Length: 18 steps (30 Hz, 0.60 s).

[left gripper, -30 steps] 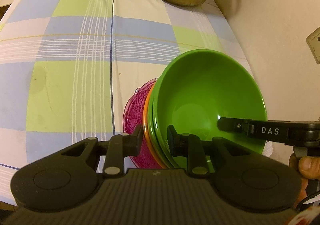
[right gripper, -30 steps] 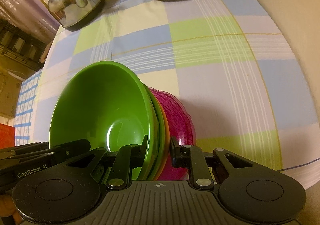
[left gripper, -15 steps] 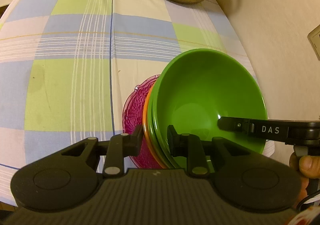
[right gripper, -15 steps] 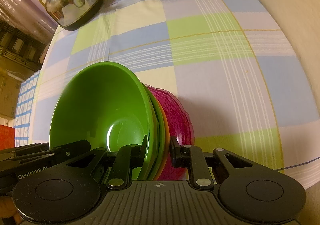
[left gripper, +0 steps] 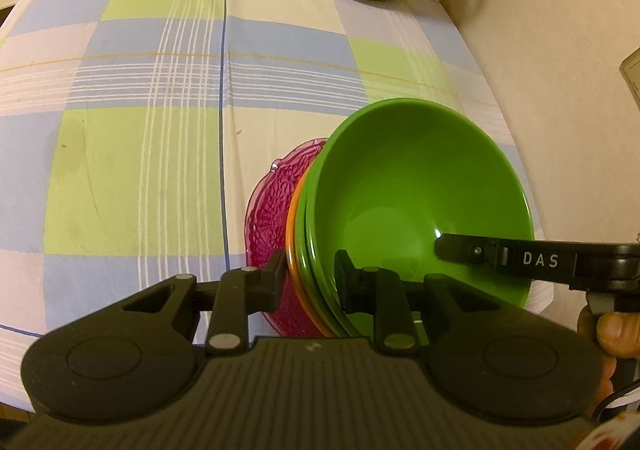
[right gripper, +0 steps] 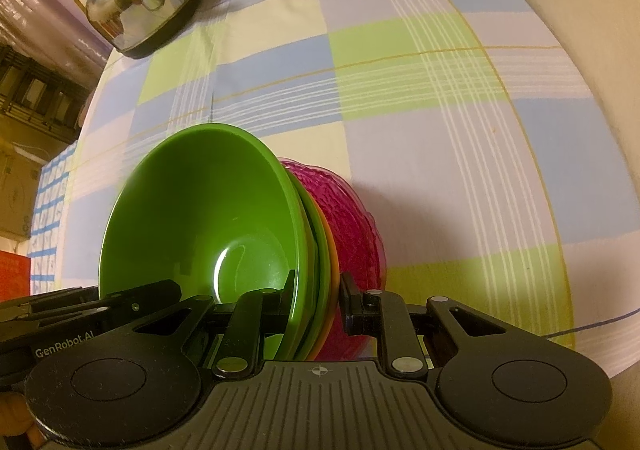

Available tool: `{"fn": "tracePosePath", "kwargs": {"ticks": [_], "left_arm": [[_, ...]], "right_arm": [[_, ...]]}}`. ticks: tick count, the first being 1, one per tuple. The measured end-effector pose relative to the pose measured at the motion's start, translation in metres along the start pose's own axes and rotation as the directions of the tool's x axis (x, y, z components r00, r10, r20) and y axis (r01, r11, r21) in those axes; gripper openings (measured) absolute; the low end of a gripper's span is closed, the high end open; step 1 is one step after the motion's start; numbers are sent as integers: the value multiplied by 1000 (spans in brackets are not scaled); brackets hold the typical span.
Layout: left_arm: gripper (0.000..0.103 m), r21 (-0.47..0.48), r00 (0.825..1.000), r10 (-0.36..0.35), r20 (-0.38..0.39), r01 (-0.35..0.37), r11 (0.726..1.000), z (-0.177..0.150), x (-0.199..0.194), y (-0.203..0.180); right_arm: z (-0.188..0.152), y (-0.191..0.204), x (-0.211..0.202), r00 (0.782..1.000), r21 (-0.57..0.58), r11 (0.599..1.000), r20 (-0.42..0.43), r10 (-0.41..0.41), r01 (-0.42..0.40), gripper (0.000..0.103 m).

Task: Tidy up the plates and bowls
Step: 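Lower the bowl stack into the pink bowls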

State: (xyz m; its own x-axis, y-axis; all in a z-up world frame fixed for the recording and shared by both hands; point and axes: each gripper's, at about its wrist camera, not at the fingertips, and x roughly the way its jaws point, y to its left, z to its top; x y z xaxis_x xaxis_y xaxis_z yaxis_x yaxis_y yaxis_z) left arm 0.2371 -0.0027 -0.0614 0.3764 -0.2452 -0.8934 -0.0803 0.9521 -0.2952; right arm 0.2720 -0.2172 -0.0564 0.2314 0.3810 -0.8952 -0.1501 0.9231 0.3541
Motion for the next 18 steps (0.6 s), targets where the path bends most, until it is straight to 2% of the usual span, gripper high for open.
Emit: {"fn": "tracePosePath", "kwargs": {"ticks": [18], "left_arm": [[24,-2,1000,0,11,0,1000,-1,0,0]], "right_arm": [[0,0,4,1000,-19,1000,10,-3,4,20]]}}
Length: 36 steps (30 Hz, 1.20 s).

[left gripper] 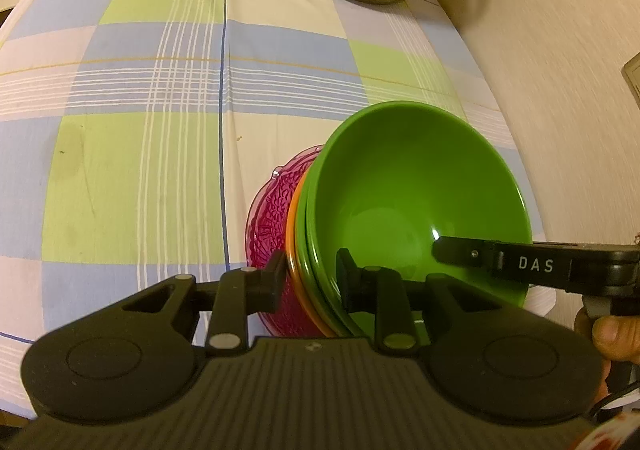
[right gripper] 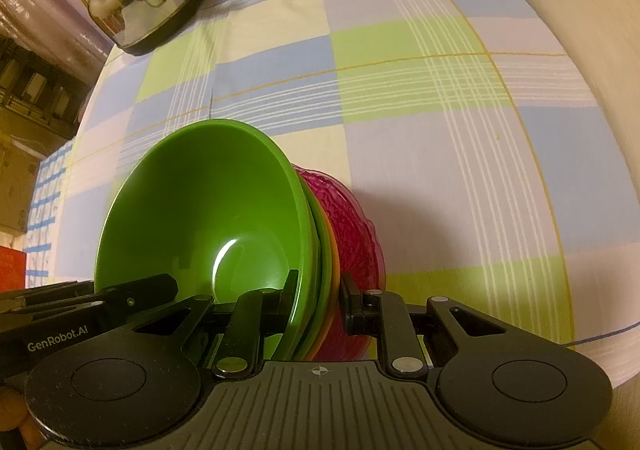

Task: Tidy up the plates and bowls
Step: 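Lower the bowl stack into the pink bowls, then open both tools and lift them back from the bowl stack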

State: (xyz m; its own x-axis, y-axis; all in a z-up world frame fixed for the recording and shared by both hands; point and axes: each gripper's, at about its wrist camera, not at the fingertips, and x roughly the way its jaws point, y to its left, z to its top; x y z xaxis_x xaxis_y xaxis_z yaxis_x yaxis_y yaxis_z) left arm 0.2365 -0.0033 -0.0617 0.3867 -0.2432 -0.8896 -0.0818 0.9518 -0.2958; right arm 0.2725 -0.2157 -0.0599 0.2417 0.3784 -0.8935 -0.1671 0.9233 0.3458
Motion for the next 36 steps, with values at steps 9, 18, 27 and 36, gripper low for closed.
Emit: {"fn": "tracePosePath", "kwargs": {"ticks": [9,18,27,36], "left_arm": [[24,-13,1000,-15,8,16,1000,0,0,2],[25,-3,1000,-11,15,11,1000,-2,-1,0],[26,-10,1000,-17,18,17,1000,-3,-1,1],[45,-8,998,-15,65,16,1000,-4,-14,1]], "right_arm": [[-2,-2,0,1000,-6,1000,13,11,-11,21],[-2,2,1,1000,-46,999,8,5,-5,23],[-1,-3,3,999,-34,999,7,32,-31,23],[-3,0,-8,996,-38,998,77,46,-43,77]]}}
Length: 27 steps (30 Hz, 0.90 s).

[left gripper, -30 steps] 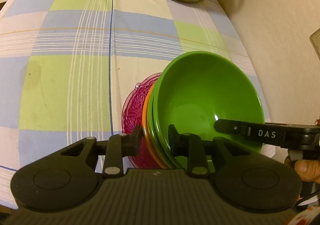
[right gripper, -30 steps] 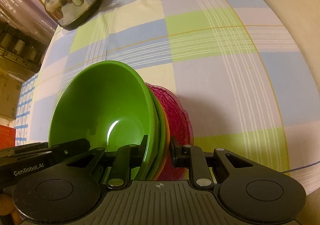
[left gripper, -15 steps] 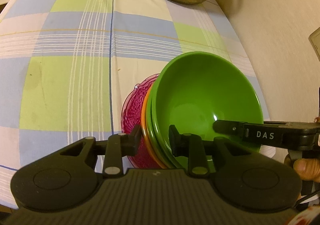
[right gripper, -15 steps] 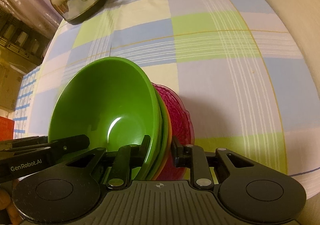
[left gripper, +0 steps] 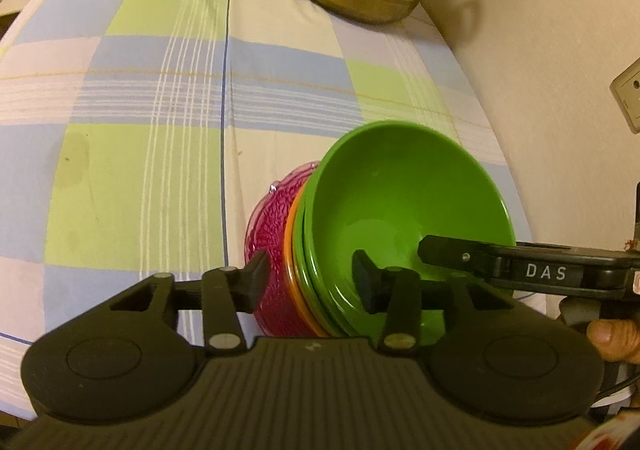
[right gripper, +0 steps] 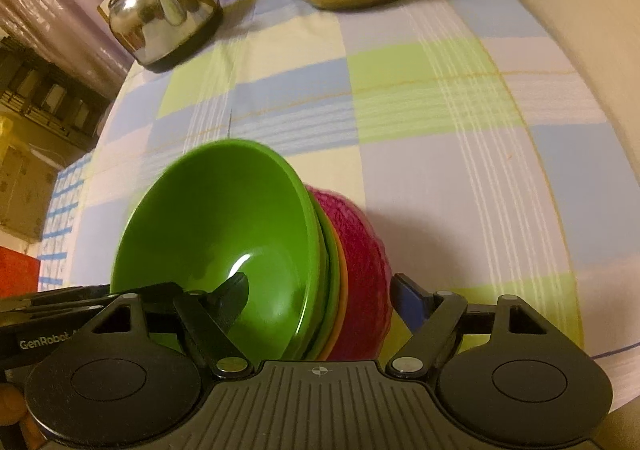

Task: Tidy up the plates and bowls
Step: 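Open both tools and lift them back from the bowl stack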

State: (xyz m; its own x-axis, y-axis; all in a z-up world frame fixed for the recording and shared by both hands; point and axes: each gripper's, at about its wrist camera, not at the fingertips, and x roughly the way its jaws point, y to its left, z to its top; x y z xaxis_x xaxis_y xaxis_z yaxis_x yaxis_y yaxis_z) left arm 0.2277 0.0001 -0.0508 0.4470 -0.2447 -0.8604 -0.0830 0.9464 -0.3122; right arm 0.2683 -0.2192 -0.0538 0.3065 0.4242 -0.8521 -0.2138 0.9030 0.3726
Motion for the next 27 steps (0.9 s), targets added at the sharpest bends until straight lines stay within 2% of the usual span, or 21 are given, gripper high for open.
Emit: {"fn": "tracePosePath", "kwargs": {"ticks": [10,13,20,22,27], "left_arm": [[86,37,995,-2,104,-2,999,-8,-41,-9],[89,51,989,4,145,-11,999,-14,-55,-13],[94,100,970,65,235,-90,991,-35,-83,-23],[97,99,966,80,247,-107,989,-42,-88,-24],[101,87,967,69,245,-93,992,-62,-99,-23]], "right_arm": [[-3,8,-33,997,-23,1000,71,-19,20,78],[-7,8,-49,994,-14,1000,105,-18,20,79],[-24,6,-83,986,23,1000,168,-1,-3,79],[-31,6,-91,984,34,999,180,-4,-2,79],[-51,6,-109,979,53,999,205,-8,-3,79]]}}
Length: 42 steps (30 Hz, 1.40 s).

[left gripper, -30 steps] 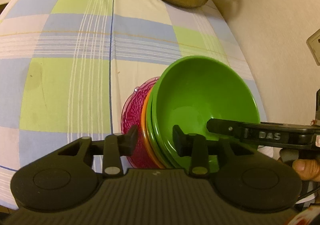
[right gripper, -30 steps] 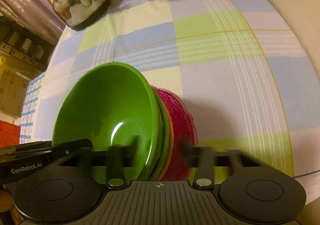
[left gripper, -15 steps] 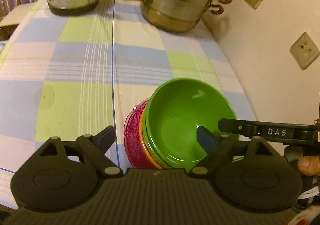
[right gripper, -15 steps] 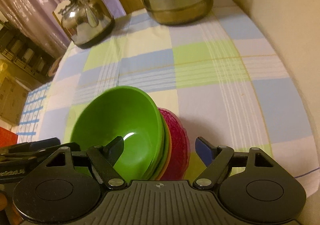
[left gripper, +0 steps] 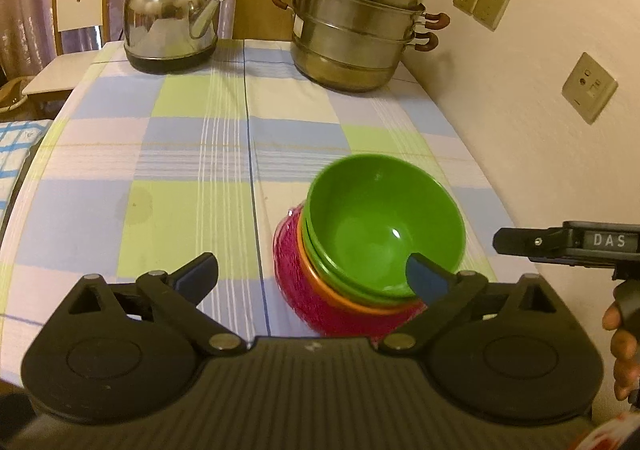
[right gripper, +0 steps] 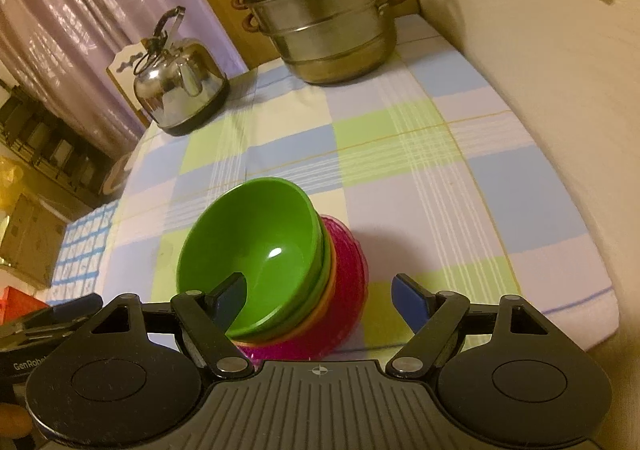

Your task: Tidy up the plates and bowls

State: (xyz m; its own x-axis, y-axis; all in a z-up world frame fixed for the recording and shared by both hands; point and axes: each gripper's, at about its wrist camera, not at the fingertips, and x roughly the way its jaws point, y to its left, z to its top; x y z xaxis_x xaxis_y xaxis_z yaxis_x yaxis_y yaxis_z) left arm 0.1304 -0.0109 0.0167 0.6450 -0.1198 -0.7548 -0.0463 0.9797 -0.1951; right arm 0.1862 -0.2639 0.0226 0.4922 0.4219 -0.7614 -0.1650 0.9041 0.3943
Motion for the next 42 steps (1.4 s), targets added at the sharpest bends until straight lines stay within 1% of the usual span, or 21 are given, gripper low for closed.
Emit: {"fn": "tracePosePath", "kwargs": {"ticks": [5,9,14,16,19,26,31,37,42], "left_arm": [[103,8,1000,12,19,-12,1000,-15,-12,-2],[103,3,999,26,39,-26,1000,-31,-19,-2],[103,-33,1000,19,7,-19,999,-55,-23,3],[103,-36,999,38,5,-38,999,-63,-27,5],[103,-9,998,66,15,-66,998,-75,-32,3],[103,74,993,119,24,-121,990,-97,-38,-5],[103,75,993,122,-1,-121,990,-108,-36,-8],[103,57,992,126,-31,-124,991,-118,-32,-12],[103,69,989,143,-22,-141,988,-125,-30,-17]], "right_arm": [[-20,-3,-20,1000,21,1000,28,1,-2,79],[-38,-3,-33,998,15,1000,57,-18,17,79],[-62,-6,-41,996,13,999,78,-46,45,79],[-71,-6,-43,995,2,998,82,-58,58,79],[-85,-7,-46,992,-3,997,95,-80,81,79],[-119,0,-44,988,-48,992,112,-110,116,79],[-141,3,-41,985,-68,988,117,-128,136,79],[-153,8,-35,985,-96,985,112,-133,144,79],[-159,9,-31,986,-102,985,100,-132,142,79]]}}
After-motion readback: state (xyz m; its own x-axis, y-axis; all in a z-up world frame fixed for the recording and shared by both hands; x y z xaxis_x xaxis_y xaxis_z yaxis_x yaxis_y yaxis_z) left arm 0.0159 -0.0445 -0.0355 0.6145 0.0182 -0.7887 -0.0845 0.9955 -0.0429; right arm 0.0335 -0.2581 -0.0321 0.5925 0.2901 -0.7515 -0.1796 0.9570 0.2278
